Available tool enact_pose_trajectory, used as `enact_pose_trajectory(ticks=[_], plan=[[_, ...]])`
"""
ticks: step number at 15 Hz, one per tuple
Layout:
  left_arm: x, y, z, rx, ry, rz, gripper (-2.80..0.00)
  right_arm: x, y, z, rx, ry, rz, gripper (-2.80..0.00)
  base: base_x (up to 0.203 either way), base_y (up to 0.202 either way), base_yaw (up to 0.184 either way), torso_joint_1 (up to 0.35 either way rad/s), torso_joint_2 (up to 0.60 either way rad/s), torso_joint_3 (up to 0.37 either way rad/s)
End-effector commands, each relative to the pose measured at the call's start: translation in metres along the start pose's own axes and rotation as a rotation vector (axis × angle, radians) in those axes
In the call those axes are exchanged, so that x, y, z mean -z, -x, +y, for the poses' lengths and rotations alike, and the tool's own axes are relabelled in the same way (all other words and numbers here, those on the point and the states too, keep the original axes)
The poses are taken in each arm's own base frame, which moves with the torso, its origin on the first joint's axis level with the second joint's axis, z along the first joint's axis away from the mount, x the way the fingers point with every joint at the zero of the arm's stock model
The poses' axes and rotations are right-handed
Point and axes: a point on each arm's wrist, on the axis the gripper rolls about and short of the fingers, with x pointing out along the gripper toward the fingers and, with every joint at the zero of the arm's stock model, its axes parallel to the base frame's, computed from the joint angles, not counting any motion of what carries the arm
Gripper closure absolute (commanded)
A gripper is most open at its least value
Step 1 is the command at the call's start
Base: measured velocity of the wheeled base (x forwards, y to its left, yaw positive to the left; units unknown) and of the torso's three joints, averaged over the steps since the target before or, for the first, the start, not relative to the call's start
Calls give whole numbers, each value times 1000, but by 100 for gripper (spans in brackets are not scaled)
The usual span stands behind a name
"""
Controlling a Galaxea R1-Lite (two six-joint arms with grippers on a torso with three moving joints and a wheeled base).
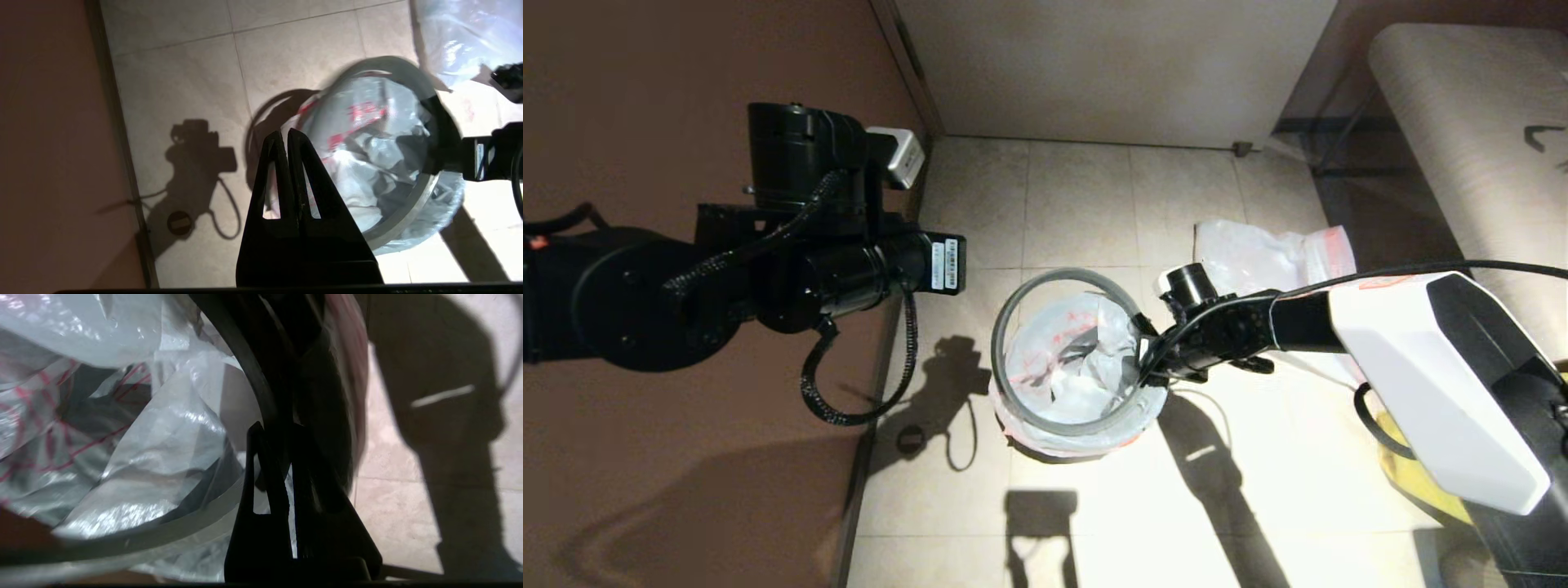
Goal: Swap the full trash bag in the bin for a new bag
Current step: Place the trash can ring on the trash can
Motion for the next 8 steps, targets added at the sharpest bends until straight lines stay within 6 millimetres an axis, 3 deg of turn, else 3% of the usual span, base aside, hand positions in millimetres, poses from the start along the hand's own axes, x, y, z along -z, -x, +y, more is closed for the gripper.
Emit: enact_pose_trajectory(ticks=[1,3,6,8], plan=[[-2,2,1,-2,3,-9,0,3,-8,-2,39,8,-27,0,0,0,0,0,0,0],[-2,2,1,-5,5,-13,0,-7,11,6,24,14,-61,0,0,0,0,0,0,0],[-4,4,2,-5,7,-19,0,-15,58,30,1,36,-117,0,0,0,0,0,0,0],[-6,7,3,-5,9,-24,0,-12,72,34,70,46,-127,0,0,0,0,0,0,0]])
